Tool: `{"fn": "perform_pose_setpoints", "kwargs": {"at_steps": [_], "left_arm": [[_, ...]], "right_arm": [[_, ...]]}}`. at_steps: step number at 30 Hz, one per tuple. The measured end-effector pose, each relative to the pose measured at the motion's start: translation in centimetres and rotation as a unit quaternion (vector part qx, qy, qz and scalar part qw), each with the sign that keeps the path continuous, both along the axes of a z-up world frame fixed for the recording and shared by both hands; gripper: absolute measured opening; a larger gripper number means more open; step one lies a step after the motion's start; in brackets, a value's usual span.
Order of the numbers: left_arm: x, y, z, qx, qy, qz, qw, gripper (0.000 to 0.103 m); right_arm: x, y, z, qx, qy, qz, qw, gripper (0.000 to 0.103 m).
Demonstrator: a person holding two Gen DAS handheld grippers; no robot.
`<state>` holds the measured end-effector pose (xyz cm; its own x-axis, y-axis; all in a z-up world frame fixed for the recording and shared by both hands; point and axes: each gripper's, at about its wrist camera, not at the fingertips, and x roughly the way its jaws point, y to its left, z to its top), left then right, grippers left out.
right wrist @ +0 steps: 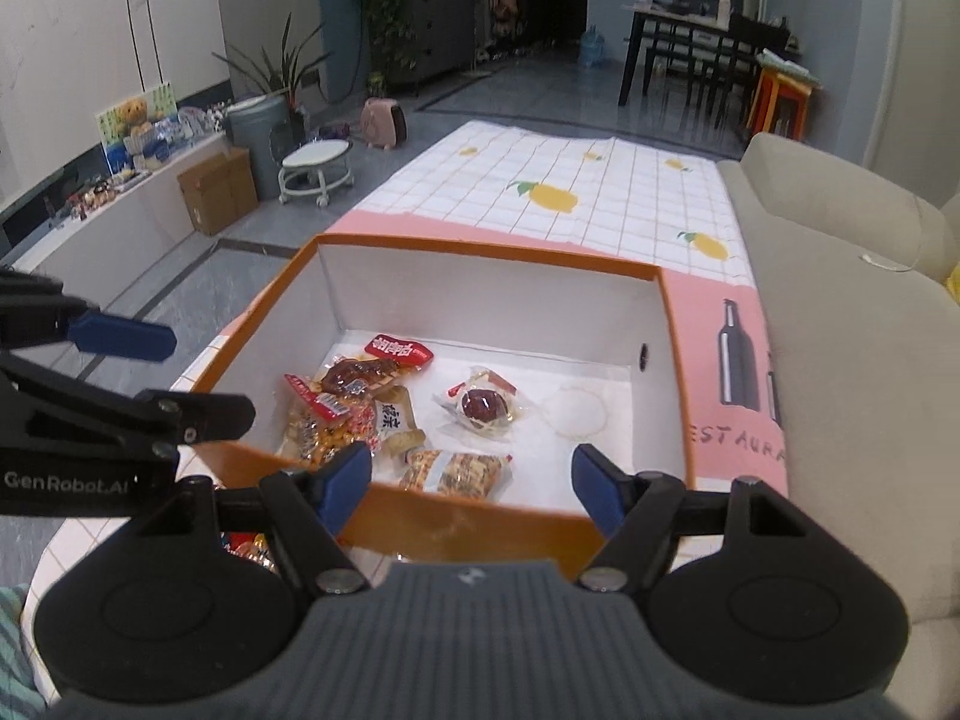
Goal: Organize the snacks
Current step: 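Withdraw both grippers from the box back to the snack pile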
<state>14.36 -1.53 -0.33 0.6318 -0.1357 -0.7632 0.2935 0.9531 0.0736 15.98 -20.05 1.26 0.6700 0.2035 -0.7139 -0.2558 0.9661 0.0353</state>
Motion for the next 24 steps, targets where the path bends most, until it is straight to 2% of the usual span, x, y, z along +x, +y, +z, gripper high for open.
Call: {"fn": "perform_pose_setpoints", "kwargs": {"at_steps": [10,16,24], "left_arm": [[-6.1,0.1,-0.4,-0.036,-0.015,0.01,0.9992,0.075],[-8.3,0.2,-2.3,-0.061,0.006,0.002,0.9981,0.075],[-10.4,0.2,-5.4,-0.075,0.045,0.001,0.9961,0.075]], "right_arm": [[-6.2,-1.4,-0.1,0.01,-0.017,-0.024,1.0,0.071],[-9.4,-2.3,-1.4,0.015,-0.013,-0.036,0.999,0.071],[-12.6,-3.8,-4.2,0.024,0.015,-0.064,0.998,0.07]]}}
